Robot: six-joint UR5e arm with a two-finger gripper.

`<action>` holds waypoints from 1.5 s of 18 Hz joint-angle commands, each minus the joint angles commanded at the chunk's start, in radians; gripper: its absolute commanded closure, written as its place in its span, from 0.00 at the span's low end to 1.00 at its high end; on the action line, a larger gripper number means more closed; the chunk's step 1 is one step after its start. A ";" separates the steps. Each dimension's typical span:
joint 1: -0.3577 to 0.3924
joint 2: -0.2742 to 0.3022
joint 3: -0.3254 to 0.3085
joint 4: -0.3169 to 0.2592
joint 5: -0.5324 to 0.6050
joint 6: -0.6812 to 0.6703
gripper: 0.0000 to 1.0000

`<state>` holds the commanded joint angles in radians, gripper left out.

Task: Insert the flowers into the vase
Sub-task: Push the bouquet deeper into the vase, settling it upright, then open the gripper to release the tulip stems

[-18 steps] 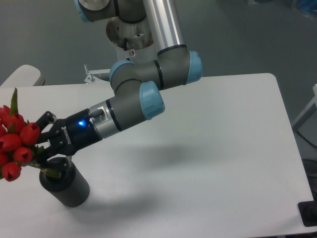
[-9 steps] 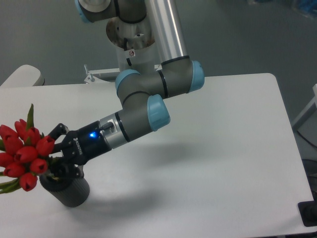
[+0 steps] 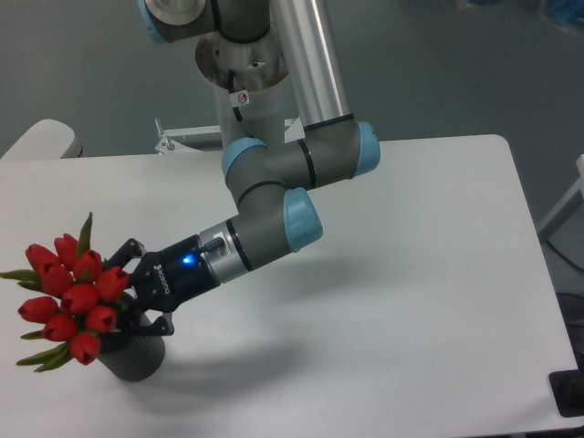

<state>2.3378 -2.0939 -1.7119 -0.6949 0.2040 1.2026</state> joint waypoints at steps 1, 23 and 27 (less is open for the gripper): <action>0.002 0.000 -0.009 0.000 0.002 0.000 0.44; 0.087 0.092 -0.109 0.005 0.018 0.100 0.00; 0.103 0.175 -0.117 0.005 0.109 0.101 0.00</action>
<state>2.4406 -1.9193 -1.8285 -0.6903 0.3127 1.3039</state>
